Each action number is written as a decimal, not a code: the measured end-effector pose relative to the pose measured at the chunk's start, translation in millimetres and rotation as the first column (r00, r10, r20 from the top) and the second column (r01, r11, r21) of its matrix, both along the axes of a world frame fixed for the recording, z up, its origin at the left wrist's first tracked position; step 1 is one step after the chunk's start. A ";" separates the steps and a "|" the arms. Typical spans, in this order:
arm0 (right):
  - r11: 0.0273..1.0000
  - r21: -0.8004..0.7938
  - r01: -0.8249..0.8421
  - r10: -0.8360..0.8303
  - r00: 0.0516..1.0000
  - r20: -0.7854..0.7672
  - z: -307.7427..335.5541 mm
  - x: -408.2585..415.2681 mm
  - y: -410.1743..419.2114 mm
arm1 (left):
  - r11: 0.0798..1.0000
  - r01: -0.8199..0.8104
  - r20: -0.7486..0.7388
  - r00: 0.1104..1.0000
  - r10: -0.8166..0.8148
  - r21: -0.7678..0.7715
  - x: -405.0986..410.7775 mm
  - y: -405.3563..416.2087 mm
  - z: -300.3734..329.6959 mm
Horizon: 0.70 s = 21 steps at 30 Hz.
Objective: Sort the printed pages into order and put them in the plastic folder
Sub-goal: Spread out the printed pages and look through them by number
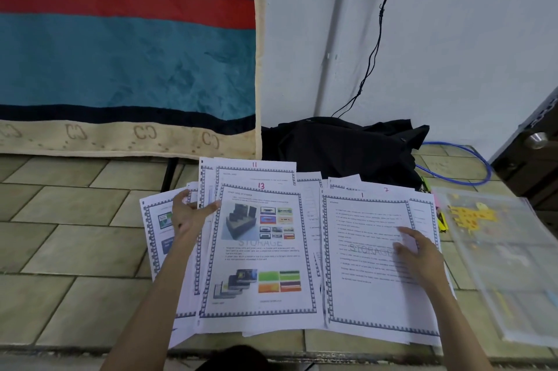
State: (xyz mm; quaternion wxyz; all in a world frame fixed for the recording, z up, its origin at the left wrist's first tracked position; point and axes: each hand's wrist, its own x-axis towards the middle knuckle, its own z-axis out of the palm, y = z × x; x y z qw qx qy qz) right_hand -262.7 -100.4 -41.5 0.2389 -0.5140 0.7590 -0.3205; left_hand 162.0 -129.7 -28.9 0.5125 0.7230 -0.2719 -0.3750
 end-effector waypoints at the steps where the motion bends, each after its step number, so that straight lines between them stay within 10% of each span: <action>1: 1.000 -0.010 0.014 -0.014 1.000 -0.025 -0.4 -2.0 -1.0 | 0.999 0.027 -0.044 0.999 -0.026 0.027 4.4 -1.4 -1.8; 6: 0.993 0.048 0.104 -0.088 0.959 -0.268 0.8 -12.9 -6.1 | 0.996 0.080 0.019 0.997 -0.080 0.043 11.5 4.1 -1.0; 15: 0.915 0.254 0.315 -0.105 0.791 -0.602 15.6 7.9 -13.1 | 0.983 0.135 0.553 0.813 -0.179 0.120 -8.2 16.7 -1.7; 18: 0.997 0.021 -0.070 0.072 0.878 -0.473 20.1 78.1 -5.0 | 0.963 0.134 0.451 0.863 -0.229 0.234 -18.6 12.5 -2.7; 21: 0.831 0.074 -0.552 0.542 0.770 -0.337 14.0 148.5 14.9 | 0.953 0.117 0.354 0.910 -0.216 0.280 -19.1 5.8 -2.8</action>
